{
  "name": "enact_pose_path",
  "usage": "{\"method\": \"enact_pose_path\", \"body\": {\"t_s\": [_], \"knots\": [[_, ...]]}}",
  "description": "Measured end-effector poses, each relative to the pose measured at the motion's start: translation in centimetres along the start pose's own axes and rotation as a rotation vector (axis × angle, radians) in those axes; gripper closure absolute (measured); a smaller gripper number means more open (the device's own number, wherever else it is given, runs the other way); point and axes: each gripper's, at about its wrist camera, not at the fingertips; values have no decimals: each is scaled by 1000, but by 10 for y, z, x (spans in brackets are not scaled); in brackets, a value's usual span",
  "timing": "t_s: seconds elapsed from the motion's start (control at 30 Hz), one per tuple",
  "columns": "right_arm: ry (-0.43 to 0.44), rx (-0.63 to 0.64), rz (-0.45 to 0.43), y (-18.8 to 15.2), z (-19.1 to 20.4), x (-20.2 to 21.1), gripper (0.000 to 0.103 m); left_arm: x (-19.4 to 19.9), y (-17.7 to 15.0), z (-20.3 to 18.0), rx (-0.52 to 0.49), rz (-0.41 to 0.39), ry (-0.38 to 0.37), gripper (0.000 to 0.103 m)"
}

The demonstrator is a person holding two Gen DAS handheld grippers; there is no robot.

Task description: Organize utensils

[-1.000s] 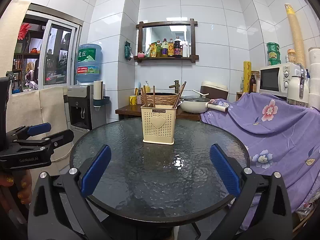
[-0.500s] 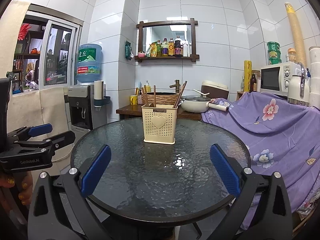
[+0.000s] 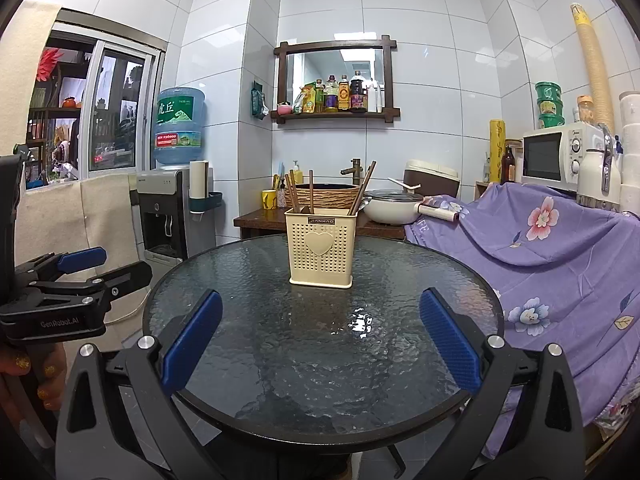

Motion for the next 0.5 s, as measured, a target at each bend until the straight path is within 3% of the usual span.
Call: {"method": "enact_pose_path", "body": {"t_s": [0.5], "knots": [[0,-5,8,-2,2,-2,6,0,2,0,0,-5,7,6]]}}
Point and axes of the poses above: each gripper's, at about its wrist camera, not at the fingertips, and x roughly against the way its jaws point, z to its left, y to its top, and after that the axes turned 13 degrees about -y, right-handed
